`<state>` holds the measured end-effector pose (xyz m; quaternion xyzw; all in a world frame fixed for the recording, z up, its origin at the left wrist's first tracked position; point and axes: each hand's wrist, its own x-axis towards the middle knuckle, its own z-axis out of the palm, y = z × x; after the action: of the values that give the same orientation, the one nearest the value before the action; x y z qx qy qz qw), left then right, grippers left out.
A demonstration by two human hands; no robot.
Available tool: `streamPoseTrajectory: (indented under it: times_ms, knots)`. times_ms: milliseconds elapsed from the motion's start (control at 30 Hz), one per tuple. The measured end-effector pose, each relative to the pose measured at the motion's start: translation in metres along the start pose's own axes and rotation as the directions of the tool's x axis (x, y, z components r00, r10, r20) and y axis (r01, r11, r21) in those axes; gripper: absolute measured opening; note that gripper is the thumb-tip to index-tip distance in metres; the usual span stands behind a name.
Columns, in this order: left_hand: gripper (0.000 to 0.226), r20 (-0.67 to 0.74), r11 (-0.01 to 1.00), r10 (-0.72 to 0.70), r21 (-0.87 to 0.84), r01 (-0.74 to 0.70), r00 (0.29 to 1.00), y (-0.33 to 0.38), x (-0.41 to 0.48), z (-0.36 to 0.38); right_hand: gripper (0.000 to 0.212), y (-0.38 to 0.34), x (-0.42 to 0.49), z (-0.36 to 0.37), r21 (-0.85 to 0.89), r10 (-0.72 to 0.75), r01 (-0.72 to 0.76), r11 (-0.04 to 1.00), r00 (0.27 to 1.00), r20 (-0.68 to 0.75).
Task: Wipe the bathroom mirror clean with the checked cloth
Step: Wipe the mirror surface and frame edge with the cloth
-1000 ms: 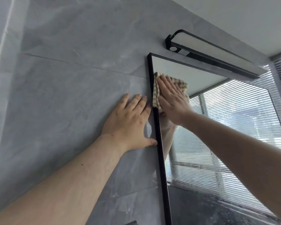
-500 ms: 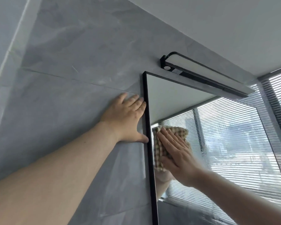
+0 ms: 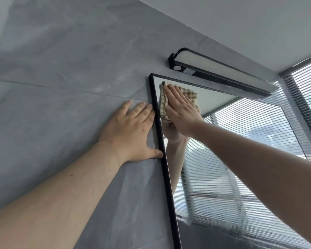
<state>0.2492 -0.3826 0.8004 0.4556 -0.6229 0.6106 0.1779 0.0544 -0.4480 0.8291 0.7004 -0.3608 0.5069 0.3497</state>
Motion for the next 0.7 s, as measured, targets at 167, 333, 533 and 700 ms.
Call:
streamPoseTrajectory:
  times_ms: [167,333,533,700]
  knots:
    - [0.122,0.043,1.000,-0.005,0.013,0.004,0.999,0.001,-0.001,-0.003,0.057,0.054,-0.022,0.008,0.075,0.286,-0.285,0.956,0.958,-0.006]
    - [0.123,0.045,1.000,-0.010,-0.003,0.010,0.999,0.000,-0.001,-0.004,0.059,0.095,-0.056,0.018,0.094,0.440,-0.440,0.893,0.898,0.022]
    - [0.123,0.045,1.000,-0.009,-0.009,0.009,0.999,0.001,-0.001,-0.004,0.063,0.037,-0.099,0.015,0.011,0.094,-0.095,0.995,0.993,0.070]
    - [0.123,0.054,1.000,-0.010,-0.016,0.011,0.998,0.001,-0.002,-0.005,0.065,0.004,-0.175,0.011,-0.122,-0.211,0.256,0.959,0.932,0.294]
